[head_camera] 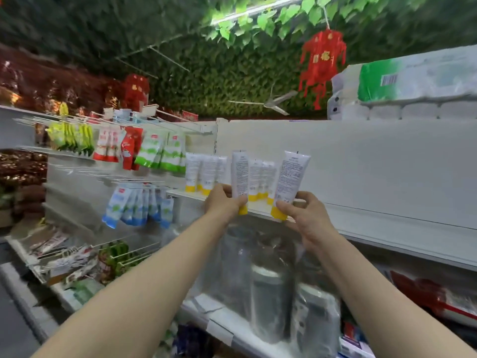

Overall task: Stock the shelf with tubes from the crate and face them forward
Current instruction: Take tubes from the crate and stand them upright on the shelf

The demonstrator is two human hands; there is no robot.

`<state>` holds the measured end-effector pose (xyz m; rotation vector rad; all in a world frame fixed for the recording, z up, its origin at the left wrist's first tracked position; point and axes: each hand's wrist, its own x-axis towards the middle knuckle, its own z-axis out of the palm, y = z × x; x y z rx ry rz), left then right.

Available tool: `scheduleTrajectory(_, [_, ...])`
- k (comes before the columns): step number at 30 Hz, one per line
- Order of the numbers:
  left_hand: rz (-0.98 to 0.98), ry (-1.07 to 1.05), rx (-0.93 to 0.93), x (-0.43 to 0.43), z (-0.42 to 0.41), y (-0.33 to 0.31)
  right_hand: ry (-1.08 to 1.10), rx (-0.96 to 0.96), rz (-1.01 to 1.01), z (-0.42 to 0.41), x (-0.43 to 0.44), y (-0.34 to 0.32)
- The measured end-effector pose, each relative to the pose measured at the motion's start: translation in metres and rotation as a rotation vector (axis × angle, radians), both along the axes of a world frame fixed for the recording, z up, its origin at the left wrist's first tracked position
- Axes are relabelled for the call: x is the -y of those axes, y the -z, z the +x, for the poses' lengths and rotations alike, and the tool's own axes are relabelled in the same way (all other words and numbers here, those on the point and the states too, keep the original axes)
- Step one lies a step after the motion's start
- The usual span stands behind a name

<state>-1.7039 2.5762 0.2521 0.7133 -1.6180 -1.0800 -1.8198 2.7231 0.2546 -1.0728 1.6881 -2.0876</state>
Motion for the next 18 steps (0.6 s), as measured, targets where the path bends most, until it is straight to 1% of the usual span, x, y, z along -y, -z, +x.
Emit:
scheduleTrajectory(4, [-0.073,0.003,0.118,0.060,-0.024,-0.007,0.335,-0.213,0.122,-0.020,0.053,-0.005])
scheduleTrajectory(6, [-0.104,0.026,0.198,0.088,-0.035,-0.009,0.509,-0.256,0.202,-0.027,0.075,-0.006])
scheduleTrajectory(8, [-0.148,0.065,0.247,0.113,-0.048,-0.011,0.632,-0.290,0.301,-0.032,0.092,-0.007])
scheduleTrajectory(14, [-0.252,0.130,0.314,0.149,-0.078,-0.020,0.834,-0.341,0.524,-0.038,0.120,-0.015])
scheduleTrajectory(18, [-0.292,0.144,0.335,0.154,-0.089,-0.014,0.905,-0.383,0.604,-0.042,0.133,-0.014])
